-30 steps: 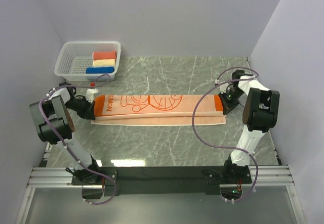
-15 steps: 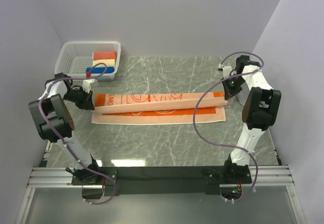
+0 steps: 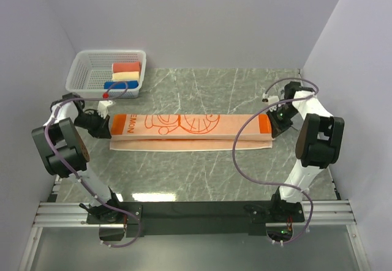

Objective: Roll the towels
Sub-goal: Fold the towel

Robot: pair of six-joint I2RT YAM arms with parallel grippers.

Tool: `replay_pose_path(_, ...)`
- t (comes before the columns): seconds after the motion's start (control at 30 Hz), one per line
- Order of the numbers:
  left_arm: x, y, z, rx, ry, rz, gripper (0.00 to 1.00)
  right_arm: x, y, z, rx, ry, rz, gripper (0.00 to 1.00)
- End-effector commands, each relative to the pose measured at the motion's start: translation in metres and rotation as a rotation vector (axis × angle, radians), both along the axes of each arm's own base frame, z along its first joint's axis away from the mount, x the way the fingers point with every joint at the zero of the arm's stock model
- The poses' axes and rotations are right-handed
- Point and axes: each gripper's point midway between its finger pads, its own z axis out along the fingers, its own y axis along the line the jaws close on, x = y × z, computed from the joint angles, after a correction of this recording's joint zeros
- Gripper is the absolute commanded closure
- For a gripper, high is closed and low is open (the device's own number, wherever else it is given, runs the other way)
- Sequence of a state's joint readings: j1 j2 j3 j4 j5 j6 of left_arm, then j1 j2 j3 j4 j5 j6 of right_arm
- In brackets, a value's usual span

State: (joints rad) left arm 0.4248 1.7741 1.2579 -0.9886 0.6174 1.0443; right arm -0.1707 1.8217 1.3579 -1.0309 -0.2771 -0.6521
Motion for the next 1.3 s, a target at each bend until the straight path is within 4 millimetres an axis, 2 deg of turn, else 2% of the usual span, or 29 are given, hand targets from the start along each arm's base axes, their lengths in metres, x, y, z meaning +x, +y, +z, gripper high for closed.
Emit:
replay_pose_path(0.0, -0.006, 0.008, -0.014, 0.056, -0.013, -0.019, 0.99, 0.01, -0.013, -0.015, -0.041, -0.022, -0.01, 1.0)
replay_pose_path(0.1, -0.009, 0.009, -0.032, 0.051, 0.021, 0.001, 0.99, 0.013, -0.015, -0.029, -0.049, 0.001, -0.018, 1.0)
replay_pose_path(0.2, -0.008, 0.009, -0.041, 0.048, 0.032, 0.019, 0.99, 0.015, -0.018, -0.038, -0.061, 0.012, -0.024, 1.0)
replay_pose_path(0.43, -0.005, 0.011, -0.043, 0.048, 0.033, 0.034, 0.99, 0.022, -0.02, -0.042, -0.068, 0.011, -0.037, 1.0)
replay_pose_path(0.57, 0.001, 0.009, -0.031, 0.03, 0.015, 0.038, 0.99, 0.031, -0.022, -0.031, -0.068, -0.013, -0.044, 1.0)
replay_pose_path(0.63, 0.006, 0.005, -0.018, 0.006, -0.008, 0.034, 0.99, 0.033, -0.021, -0.023, -0.064, -0.018, -0.037, 1.0)
replay_pose_path(0.73, 0.012, 0.003, 0.004, -0.011, -0.041, 0.03, 0.99, 0.041, -0.022, 0.0, -0.063, -0.068, -0.038, 1.0)
replay_pose_path(0.83, 0.018, 0.006, 0.024, 0.001, -0.081, 0.019, 0.99, 0.04, -0.022, 0.013, -0.057, -0.083, -0.028, 1.0)
replay_pose_path(1.0, 0.01, 0.012, 0.049, -0.002, -0.111, -0.001, 0.99, 0.029, -0.03, 0.023, -0.073, -0.1, -0.023, 1.0)
replay_pose_path(1.13, 0.001, 0.016, 0.047, 0.007, -0.102, -0.011, 0.99, 0.022, -0.035, 0.017, -0.062, -0.082, -0.029, 1.0)
replay_pose_path(1.27, -0.007, 0.015, 0.024, 0.014, -0.074, -0.005, 0.99, 0.018, -0.028, 0.003, -0.031, -0.051, -0.033, 1.0)
